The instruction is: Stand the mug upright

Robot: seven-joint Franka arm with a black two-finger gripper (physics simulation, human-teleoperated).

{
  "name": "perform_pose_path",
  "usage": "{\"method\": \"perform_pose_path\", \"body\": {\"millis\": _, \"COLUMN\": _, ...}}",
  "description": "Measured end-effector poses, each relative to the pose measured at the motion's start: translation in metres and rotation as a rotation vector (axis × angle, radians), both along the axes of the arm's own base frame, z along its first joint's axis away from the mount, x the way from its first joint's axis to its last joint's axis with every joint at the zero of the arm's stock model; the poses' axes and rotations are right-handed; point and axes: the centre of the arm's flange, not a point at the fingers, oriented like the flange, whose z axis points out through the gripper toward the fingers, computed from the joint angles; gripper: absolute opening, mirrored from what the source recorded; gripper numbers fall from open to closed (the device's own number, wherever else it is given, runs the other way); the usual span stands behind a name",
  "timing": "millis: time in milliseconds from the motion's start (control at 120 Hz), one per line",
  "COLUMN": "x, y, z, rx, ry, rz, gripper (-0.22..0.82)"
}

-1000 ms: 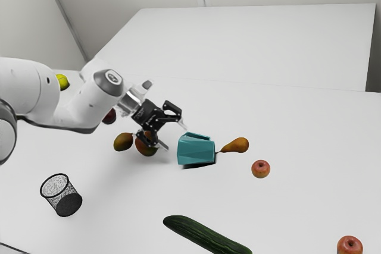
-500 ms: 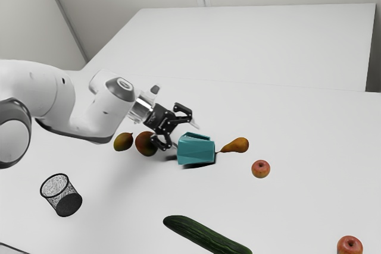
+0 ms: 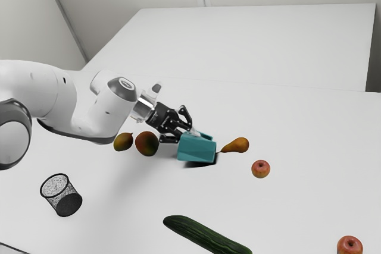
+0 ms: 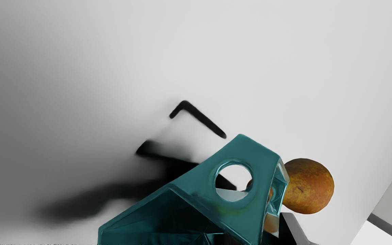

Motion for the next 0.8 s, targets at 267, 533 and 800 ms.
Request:
{"method": "perform_pose_path", "body": {"millis": 267, "x": -0.002, "y": -0.006, "z": 0.015, "rx": -0.006, "ry": -0.024, "rz": -0.01, "gripper": -0.15}}
{"method": "perform_pose_path", "body": {"millis": 533, "x": -0.003, "y": -0.008, "z": 0.051, "rx": 0.033, "ry": -0.077, "rz": -0.065, "gripper": -0.18}}
{"method": "perform_pose_path", "body": {"millis": 800, "x": -0.009, "y": -0.011, "z": 0.082, "rx": 0.243, "ry": -0.097, "rz": -0.234, "gripper": -0.18}}
